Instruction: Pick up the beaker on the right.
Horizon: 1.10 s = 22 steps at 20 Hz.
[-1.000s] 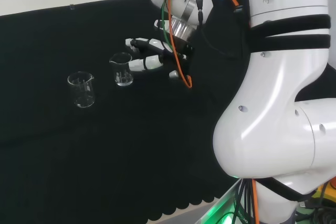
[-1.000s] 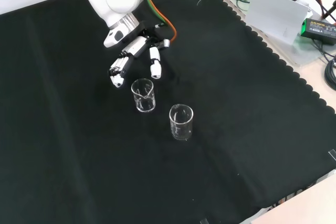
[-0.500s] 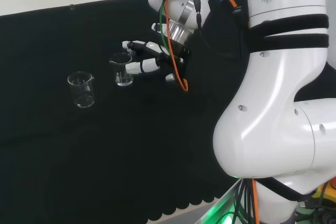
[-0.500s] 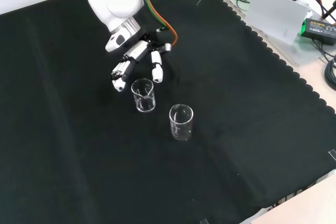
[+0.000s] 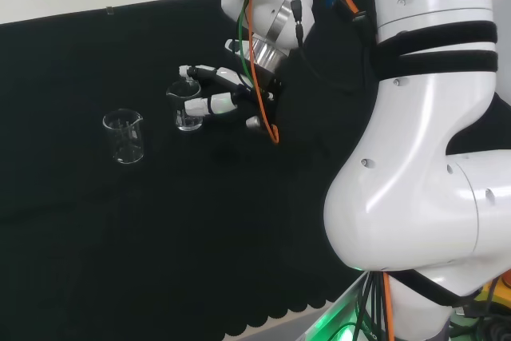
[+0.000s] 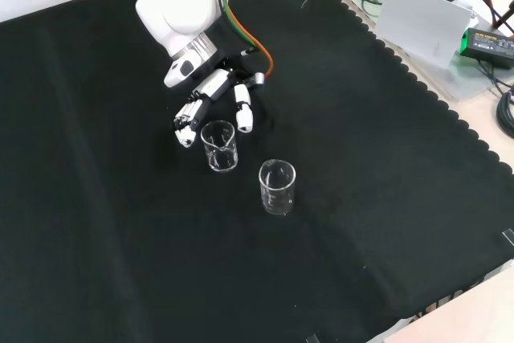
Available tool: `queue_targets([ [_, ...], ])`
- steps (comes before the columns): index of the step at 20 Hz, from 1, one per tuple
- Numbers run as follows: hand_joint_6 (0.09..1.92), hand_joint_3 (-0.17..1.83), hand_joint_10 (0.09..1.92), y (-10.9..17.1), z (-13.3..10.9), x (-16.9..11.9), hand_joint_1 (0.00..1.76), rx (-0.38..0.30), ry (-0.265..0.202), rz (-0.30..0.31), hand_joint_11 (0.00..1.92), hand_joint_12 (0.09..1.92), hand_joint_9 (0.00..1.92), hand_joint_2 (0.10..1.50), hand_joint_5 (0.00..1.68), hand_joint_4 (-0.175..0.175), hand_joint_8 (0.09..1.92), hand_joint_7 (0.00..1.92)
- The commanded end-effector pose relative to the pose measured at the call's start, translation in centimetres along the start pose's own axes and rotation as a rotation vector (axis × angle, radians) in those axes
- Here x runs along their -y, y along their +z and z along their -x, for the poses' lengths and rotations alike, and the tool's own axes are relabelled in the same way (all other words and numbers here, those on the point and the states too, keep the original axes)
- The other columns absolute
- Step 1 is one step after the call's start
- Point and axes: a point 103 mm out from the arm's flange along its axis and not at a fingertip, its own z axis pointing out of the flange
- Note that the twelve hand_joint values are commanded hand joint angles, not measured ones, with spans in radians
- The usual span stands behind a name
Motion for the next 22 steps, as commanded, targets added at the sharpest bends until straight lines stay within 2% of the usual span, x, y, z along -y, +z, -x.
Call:
queue_targets([
  [1,0.09,-0.17,0.67,0.1,0.1,0.0,0.71,-0.015,-0.004,0.010,0.00,1.04,0.17,0.87,0.18,-0.076,0.60,0.11],
  [22,0.09,-0.17,0.67,0.5,0.4,0.2,0.72,-0.063,-0.014,0.036,0.00,1.06,0.18,0.88,0.18,-0.076,0.61,0.12],
])
